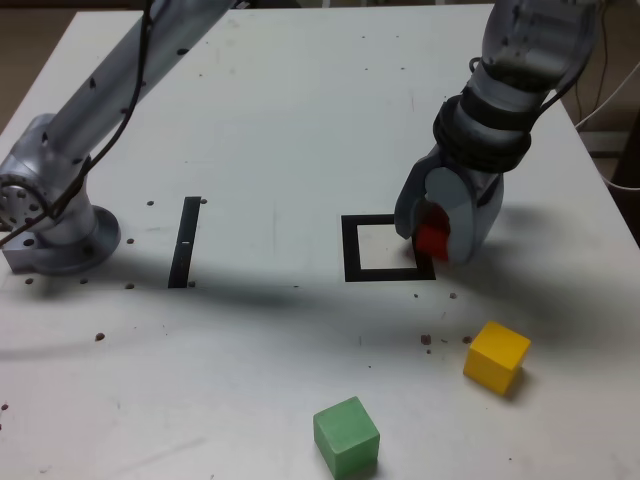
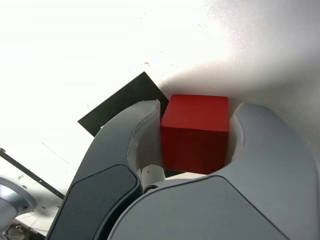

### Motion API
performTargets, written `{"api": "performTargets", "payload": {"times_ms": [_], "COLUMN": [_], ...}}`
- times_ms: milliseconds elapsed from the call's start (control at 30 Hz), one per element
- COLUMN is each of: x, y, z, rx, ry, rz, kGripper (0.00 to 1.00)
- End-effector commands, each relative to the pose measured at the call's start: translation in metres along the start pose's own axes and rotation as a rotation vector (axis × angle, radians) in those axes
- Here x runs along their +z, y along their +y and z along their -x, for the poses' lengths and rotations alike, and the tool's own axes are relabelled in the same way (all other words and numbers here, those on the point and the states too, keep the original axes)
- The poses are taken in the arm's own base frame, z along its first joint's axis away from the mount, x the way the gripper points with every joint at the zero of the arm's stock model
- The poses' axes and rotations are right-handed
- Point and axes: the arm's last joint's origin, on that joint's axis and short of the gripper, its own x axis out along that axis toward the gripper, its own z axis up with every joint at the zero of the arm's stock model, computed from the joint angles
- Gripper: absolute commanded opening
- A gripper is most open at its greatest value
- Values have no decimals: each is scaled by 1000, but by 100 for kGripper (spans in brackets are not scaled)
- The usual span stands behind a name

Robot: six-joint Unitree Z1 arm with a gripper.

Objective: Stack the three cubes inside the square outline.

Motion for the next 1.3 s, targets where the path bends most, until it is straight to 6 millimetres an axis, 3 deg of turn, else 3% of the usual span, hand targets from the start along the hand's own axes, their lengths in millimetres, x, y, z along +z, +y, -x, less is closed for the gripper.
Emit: {"api": "performTargets", "payload": {"times_ms": [0, 200, 667, 1267], "x": [-1, -10, -56, -77], "y": [-1, -7, -32, -25], "z": [2, 11, 31, 1], "rx": [-4, -15, -74, -132], "ry": [0, 6, -7, -86], "rz": [6, 68, 397, 505], "kGripper": [37, 37, 37, 37]}}
